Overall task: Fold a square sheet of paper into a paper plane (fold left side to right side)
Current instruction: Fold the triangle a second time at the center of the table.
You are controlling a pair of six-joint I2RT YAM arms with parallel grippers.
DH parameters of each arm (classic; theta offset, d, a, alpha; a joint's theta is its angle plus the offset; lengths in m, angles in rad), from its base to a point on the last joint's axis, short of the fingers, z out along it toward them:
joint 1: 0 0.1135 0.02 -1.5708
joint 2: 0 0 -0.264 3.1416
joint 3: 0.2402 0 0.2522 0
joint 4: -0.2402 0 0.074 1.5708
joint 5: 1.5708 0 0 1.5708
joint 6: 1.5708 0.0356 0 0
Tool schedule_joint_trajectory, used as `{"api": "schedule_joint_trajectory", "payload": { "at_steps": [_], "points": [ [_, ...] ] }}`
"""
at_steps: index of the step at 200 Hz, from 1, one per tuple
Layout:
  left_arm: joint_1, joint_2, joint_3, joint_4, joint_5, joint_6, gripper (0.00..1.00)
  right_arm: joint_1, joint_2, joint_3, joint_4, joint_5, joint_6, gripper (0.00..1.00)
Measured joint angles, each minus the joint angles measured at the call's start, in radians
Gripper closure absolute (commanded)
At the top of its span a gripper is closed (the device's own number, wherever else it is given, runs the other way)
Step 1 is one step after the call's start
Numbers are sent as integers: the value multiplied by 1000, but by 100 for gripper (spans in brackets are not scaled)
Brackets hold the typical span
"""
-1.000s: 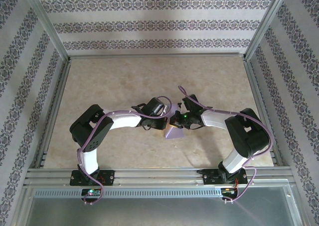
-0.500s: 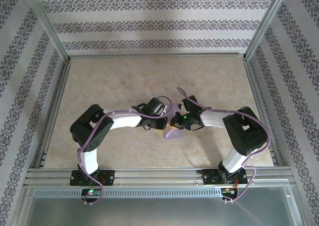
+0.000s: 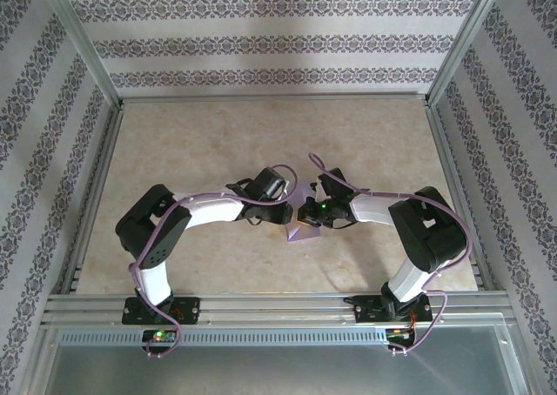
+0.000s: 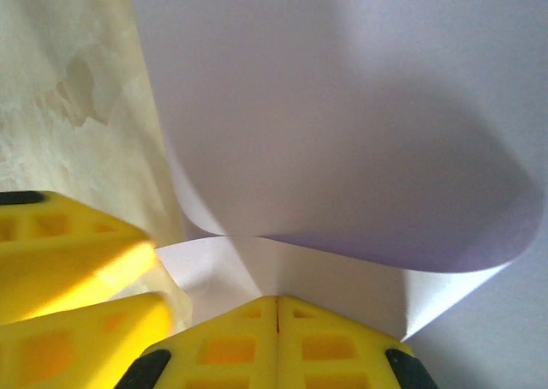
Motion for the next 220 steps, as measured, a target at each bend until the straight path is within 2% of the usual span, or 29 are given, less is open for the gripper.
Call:
{"api": "schedule_joint_trajectory", "payload": {
  "at_steps": [38,76,107,138,220],
  "points": [
    [23,-158,-18,-19,-7,-19,70,0,0,0,0,-1,0,100],
    [21,-243,-101,1,84,-118,78,0,0,0,0,-2,-3,100],
    [7,-224,-187,80,185,-256,81,0,0,0,0,-2,-3,100],
    [-23,-156,-200,195,251,-356,83,0,0,0,0,-3,-4,100],
    [-51,-56,-188,245,276,-396,85,0,0,0,0,-3,-4,100]
  ]
}}
